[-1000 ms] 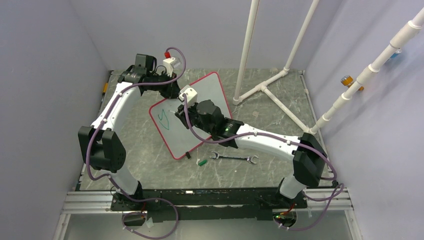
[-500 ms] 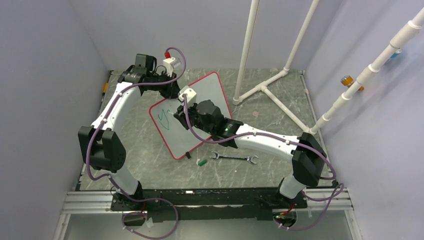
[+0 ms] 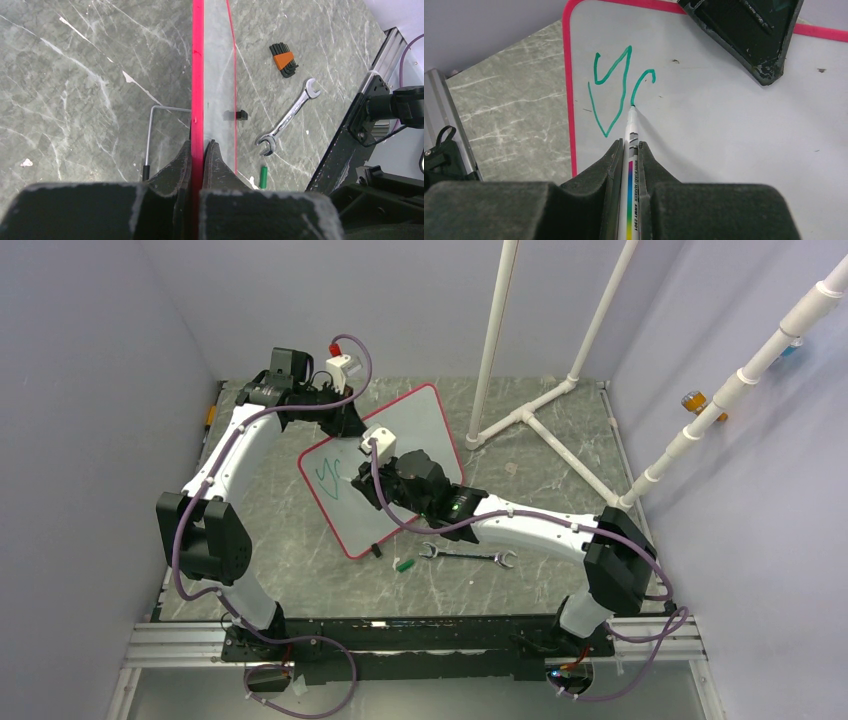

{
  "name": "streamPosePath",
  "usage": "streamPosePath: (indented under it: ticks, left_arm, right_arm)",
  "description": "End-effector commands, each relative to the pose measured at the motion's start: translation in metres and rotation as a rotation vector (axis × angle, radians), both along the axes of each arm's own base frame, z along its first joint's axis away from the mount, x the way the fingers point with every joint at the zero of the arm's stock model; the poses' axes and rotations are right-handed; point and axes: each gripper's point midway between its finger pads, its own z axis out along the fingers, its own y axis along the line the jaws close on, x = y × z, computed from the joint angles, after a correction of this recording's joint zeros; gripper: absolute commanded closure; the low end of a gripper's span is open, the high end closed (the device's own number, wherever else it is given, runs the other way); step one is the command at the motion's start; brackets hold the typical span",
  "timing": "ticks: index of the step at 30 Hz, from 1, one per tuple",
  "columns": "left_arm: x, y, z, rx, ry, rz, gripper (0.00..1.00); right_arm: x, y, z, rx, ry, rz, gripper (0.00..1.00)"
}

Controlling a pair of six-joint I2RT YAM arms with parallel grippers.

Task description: Write a sentence on the whiteboard

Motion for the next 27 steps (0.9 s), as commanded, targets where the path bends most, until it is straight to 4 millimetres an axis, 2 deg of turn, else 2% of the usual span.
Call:
streamPosePath:
  ticks: [1, 10, 27]
  left_arm:
    - [0.013, 0.041, -0.043, 0.295, -0.054, 0.067, 1.00]
    - [0.014, 0.041, -0.043, 0.296, -0.054, 0.066, 1.00]
    - [0.013, 0.042, -0.042, 0.301, -0.060, 0.066, 1.00]
  right_arm:
    - [0.016, -0.015, 0.004, -0.029, -0.030, -0.094, 1.00]
    - [0.025, -0.017, 0.013, -0.030, -0.052, -0.133, 1.00]
    - [0.034, -0.003, 0.034, -0.022, -0.086, -0.124, 1.00]
